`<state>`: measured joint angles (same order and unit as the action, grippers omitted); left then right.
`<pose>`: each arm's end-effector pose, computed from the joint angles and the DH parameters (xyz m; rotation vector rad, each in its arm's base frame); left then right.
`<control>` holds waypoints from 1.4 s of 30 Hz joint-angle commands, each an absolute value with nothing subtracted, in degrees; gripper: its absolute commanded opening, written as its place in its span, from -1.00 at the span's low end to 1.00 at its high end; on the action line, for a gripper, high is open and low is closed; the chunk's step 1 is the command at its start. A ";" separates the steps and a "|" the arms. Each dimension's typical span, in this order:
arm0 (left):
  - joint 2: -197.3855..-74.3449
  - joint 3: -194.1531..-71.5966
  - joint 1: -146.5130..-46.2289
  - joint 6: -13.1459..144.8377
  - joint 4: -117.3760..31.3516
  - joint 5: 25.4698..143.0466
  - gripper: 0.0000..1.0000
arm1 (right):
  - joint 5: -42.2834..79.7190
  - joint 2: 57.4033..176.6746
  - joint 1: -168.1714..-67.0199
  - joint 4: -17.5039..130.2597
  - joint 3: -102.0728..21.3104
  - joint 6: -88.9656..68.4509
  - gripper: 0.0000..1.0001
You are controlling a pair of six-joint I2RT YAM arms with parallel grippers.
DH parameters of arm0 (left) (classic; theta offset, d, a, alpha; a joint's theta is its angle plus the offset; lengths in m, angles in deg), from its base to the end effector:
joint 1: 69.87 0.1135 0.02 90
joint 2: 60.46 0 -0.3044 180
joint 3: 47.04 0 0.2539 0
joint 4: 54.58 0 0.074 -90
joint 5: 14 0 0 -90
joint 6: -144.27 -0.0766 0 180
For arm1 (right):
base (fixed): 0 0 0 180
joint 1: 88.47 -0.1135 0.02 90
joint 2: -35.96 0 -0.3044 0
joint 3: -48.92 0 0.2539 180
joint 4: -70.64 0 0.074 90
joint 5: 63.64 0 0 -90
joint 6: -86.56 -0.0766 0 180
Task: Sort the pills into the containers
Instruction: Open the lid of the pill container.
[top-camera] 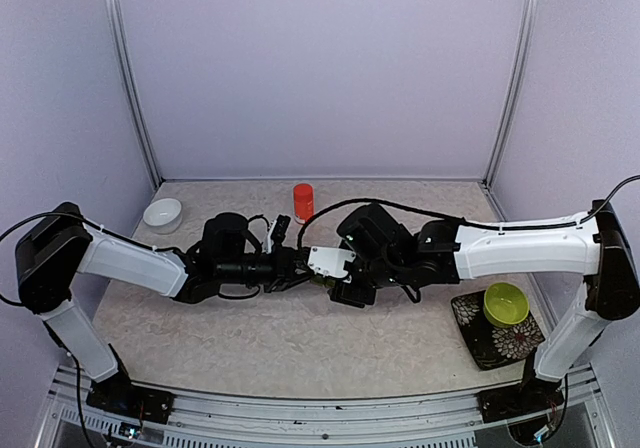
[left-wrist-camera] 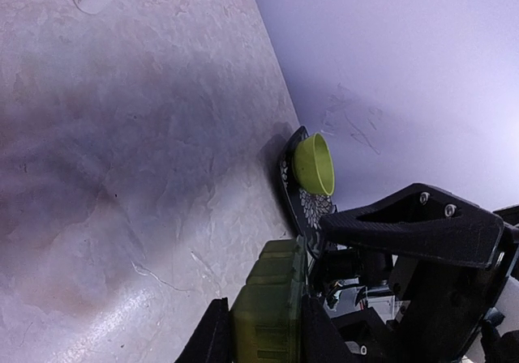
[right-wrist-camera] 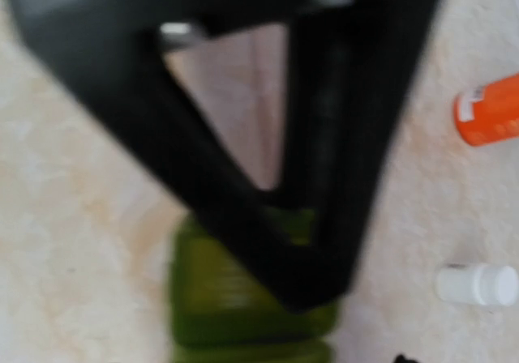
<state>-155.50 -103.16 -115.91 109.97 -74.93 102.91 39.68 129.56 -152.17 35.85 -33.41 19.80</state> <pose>0.2383 -0.2970 0.2119 0.1913 2.2175 -1.5546 0.1891 0.3429 0.2607 -1.5336 1.7783 0.0702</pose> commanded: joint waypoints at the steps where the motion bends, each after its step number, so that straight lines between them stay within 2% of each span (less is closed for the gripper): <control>1: -155.03 -102.46 -115.59 109.96 -76.38 102.71 -0.68 | 44.68 130.59 -153.06 38.13 -34.06 20.02 0.36; 18: -154.16 -102.19 -115.27 110.25 -76.42 102.49 -0.66 | 43.64 133.61 -153.42 38.02 -34.19 19.95 0.22; 20: -154.07 -102.15 -115.31 110.33 -76.42 102.38 -0.66 | 43.59 133.90 -153.42 38.07 -34.44 19.83 0.12; 24: -153.88 -102.10 -115.31 110.34 -76.41 102.21 -0.65 | 43.55 133.70 -153.42 38.28 -34.91 19.50 -0.39; 32: -154.32 -102.44 -115.40 110.69 -76.59 102.36 -0.64 | 42.55 133.57 -153.42 38.50 -35.88 19.08 -0.64; 42: -154.81 -101.78 -115.40 109.73 -76.30 102.19 -0.63 | 27.62 129.95 -150.24 35.57 -37.07 15.31 -0.43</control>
<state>-155.33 -102.51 -115.59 111.28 -75.08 102.50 39.59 133.23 -151.58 36.05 -34.37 17.99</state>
